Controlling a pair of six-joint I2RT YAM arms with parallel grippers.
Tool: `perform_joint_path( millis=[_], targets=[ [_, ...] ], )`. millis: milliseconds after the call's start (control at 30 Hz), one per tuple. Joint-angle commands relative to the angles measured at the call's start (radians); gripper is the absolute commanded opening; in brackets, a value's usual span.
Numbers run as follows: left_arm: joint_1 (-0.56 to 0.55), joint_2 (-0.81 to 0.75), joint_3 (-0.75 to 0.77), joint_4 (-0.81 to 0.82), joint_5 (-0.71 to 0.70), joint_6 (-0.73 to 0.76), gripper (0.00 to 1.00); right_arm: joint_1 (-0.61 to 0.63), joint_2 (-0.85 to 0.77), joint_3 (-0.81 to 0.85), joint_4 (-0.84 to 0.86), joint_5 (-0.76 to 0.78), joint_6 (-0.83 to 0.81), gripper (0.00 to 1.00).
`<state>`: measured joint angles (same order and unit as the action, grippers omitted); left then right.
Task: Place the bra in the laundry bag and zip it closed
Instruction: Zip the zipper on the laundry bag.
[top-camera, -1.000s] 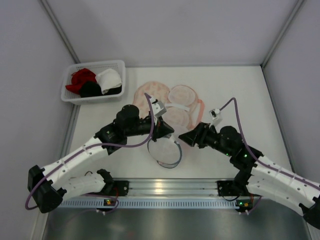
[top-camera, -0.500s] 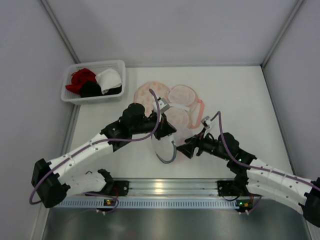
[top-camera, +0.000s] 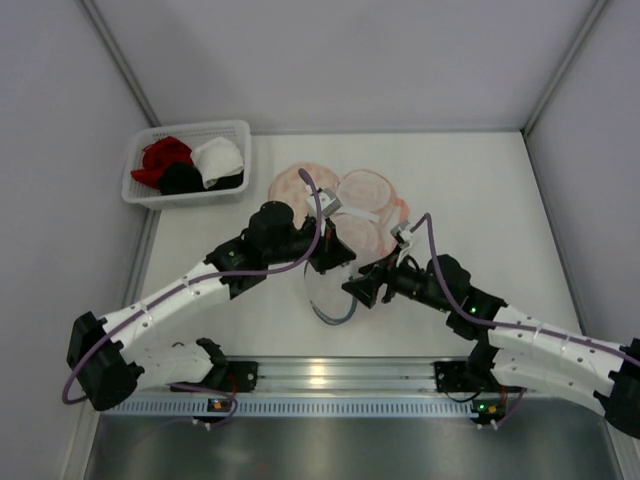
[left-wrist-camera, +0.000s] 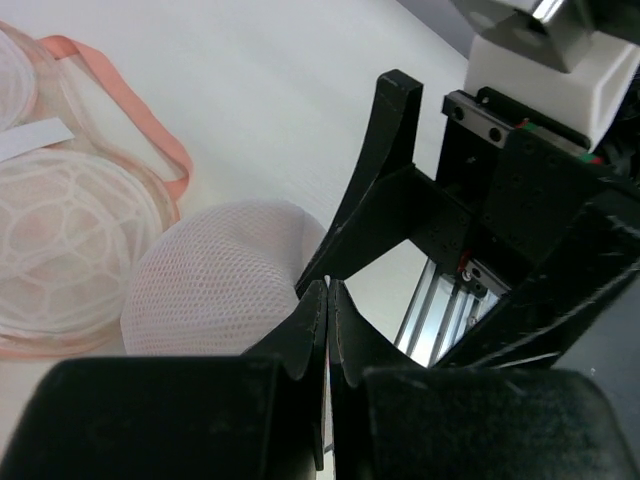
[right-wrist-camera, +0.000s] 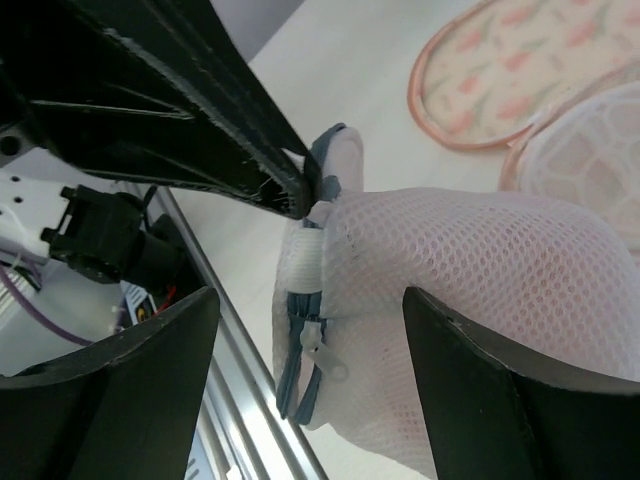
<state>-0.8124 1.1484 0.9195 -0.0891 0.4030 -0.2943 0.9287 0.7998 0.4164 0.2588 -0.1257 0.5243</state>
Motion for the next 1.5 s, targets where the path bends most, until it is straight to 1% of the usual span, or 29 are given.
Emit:
perform_joint_path(
  millis=[0,67,133,167,200,233,267,367,400,433,467,500,533,567,633,667,767,833,1000,1133,1267,1367,1433,1467],
  targets=[
    [0.002,-0.026,0.044,0.069,0.025,-0.011,0.00,0.018,0.070,0.082,-0.035,0.055,-0.047,0.74],
    [0.002,-0.029,0.042,0.069,0.020,-0.016,0.00,0.032,0.104,0.104,-0.035,0.058,-0.053,0.71],
    [0.002,-0.029,0.041,0.069,0.020,-0.022,0.00,0.051,0.121,0.113,-0.024,0.073,-0.064,0.56],
    [0.002,-0.029,0.039,0.068,0.020,-0.022,0.00,0.058,0.122,0.113,-0.024,0.083,-0.067,0.46],
    [0.002,-0.030,0.036,0.068,0.020,-0.019,0.00,0.062,0.119,0.114,-0.029,0.095,-0.072,0.24],
    [0.002,-0.032,0.033,0.068,0.019,-0.017,0.00,0.070,0.110,0.114,-0.033,0.118,-0.072,0.14],
    [0.001,-0.036,0.025,0.068,0.017,-0.014,0.00,0.071,0.104,0.113,-0.038,0.121,-0.070,0.00],
    [0.002,-0.050,0.030,0.025,0.002,0.015,0.00,0.075,0.064,0.094,-0.024,0.158,-0.072,0.00],
    [0.002,-0.053,0.044,-0.003,-0.001,0.026,0.15,0.073,0.053,0.087,-0.014,0.158,-0.075,0.00],
    [0.002,-0.056,0.056,-0.032,-0.003,0.064,0.33,0.073,0.036,0.072,-0.003,0.152,-0.078,0.00],
    [0.002,-0.065,0.083,-0.114,-0.016,0.089,0.51,0.075,0.033,0.067,0.006,0.149,-0.087,0.00],
    [0.002,-0.075,0.097,-0.151,-0.020,0.116,0.98,0.073,0.032,0.065,0.008,0.144,-0.092,0.00],
    [0.002,-0.087,0.105,-0.181,-0.024,0.171,0.99,0.073,0.035,0.067,0.005,0.133,-0.099,0.00],
    [0.002,-0.123,0.108,-0.213,-0.030,0.196,0.99,0.073,0.038,0.068,0.002,0.132,-0.115,0.00],
    [0.002,-0.188,0.102,-0.261,-0.012,0.256,0.98,0.073,0.045,0.070,0.005,0.059,-0.139,0.00],
    [0.002,-0.208,0.096,-0.273,-0.013,0.273,0.99,0.071,0.047,0.071,0.007,0.037,-0.159,0.00],
    [0.002,-0.256,0.088,-0.314,-0.076,0.285,0.99,0.071,0.058,0.073,0.008,0.008,-0.171,0.00],
    [0.002,-0.251,0.084,-0.320,-0.121,0.282,0.99,0.071,0.053,0.073,0.008,-0.002,-0.175,0.00],
    [0.002,-0.170,0.045,-0.319,-0.029,0.277,0.98,0.071,0.042,0.073,0.019,-0.025,-0.188,0.00],
    [0.002,-0.122,0.025,-0.319,0.028,0.334,0.96,0.071,0.033,0.074,0.017,-0.069,-0.204,0.00],
    [0.002,-0.113,0.027,-0.317,0.074,0.379,0.95,0.071,0.027,0.076,0.008,-0.078,-0.207,0.00],
    [0.002,-0.098,0.027,-0.319,0.098,0.406,0.89,0.071,0.021,0.076,0.013,-0.087,-0.205,0.00],
    [0.002,-0.076,0.032,-0.314,0.132,0.411,0.81,0.071,0.022,0.081,0.014,-0.095,-0.207,0.00],
    [0.002,-0.067,0.036,-0.313,0.149,0.412,0.81,0.071,0.021,0.082,0.013,-0.101,-0.207,0.00]
  ],
)
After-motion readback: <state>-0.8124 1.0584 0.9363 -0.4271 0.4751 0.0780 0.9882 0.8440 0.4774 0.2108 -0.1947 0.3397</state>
